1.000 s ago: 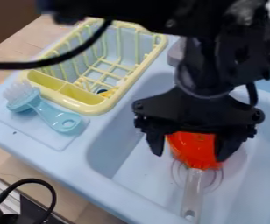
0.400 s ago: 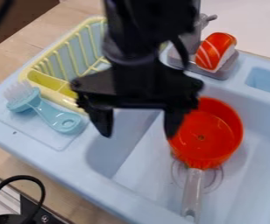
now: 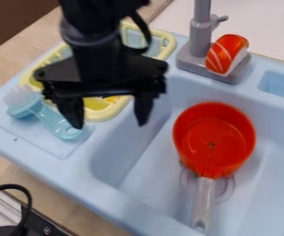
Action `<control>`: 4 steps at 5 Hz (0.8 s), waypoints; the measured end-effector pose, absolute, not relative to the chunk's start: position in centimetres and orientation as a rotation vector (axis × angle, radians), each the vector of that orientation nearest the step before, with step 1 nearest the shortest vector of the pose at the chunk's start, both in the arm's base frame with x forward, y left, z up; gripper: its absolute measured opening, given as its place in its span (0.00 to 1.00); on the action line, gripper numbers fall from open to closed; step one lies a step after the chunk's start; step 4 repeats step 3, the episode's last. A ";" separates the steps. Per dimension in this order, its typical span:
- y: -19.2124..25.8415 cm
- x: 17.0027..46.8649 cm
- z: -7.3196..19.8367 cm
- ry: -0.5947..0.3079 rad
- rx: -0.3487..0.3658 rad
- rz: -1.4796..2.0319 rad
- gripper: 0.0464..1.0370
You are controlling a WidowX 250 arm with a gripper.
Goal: Place the red pot on the upper sink
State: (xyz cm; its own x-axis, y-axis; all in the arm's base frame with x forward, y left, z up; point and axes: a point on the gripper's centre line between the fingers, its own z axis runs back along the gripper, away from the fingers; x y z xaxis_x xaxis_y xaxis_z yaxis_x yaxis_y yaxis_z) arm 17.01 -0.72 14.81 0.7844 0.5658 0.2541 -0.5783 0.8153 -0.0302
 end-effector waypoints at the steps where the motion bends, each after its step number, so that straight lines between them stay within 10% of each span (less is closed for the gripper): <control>1: 0.7 17.3 14.7 -0.254 0.074 0.650 0.96; 4: 2.2 20.0 15.9 -0.285 0.097 0.534 0.96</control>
